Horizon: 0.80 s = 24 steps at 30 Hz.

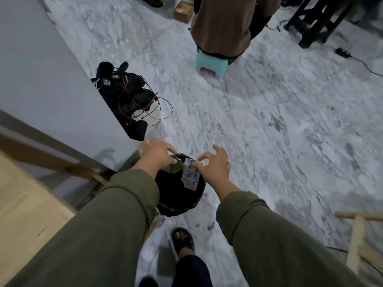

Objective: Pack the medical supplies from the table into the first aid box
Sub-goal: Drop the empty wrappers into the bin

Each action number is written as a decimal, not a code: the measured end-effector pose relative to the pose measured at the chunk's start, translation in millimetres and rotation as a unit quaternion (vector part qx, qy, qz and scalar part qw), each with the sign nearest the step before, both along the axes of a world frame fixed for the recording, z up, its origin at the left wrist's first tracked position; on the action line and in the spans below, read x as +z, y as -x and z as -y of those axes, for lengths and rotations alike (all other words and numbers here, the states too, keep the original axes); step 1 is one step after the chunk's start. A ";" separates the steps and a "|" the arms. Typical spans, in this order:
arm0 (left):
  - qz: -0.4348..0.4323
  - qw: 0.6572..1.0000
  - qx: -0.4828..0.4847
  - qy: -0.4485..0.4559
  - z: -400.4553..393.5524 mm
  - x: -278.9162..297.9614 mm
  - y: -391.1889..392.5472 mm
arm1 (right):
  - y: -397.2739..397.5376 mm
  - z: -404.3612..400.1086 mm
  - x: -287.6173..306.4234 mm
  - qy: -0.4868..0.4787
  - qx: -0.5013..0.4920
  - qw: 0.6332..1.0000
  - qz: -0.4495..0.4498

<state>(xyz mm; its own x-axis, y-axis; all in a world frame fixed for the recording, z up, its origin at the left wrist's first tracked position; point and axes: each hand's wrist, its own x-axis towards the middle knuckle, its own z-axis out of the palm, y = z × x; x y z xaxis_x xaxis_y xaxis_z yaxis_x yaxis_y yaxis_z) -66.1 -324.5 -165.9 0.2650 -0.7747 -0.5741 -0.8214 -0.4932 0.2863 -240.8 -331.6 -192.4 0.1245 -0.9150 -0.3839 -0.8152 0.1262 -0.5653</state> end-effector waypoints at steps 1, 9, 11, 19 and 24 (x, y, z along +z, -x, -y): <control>0.003 1.000 -0.016 -0.026 0.4 -5.7 0.0 | -0.7 -0.1 -5.5 -0.014 0.008 1.000 -0.004; -0.026 0.994 -0.047 -0.094 -2.3 -22.6 -4.9 | -9.1 6.4 -7.8 -0.051 0.060 0.997 -0.018; -0.041 0.995 -0.038 -0.085 -4.5 -15.4 -3.0 | -11.6 8.9 -0.5 -0.045 0.075 0.996 -0.024; -0.025 0.999 -0.036 -0.031 -19.3 54.6 -15.6 | -22.8 8.8 75.4 0.003 0.129 0.991 -0.042; 0.021 0.999 0.002 0.029 -43.0 141.5 -37.5 | -45.0 5.3 161.2 0.057 0.172 0.983 -0.041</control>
<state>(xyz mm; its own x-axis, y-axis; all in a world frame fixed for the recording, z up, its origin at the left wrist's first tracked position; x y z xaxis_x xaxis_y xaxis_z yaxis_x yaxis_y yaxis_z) -28.6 -281.5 -24.4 0.2912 -0.8053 -0.5165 -0.8317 -0.4799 0.2793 -195.8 -336.8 -31.2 0.4070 -0.8616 -0.3032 -0.8416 -0.2247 -0.4912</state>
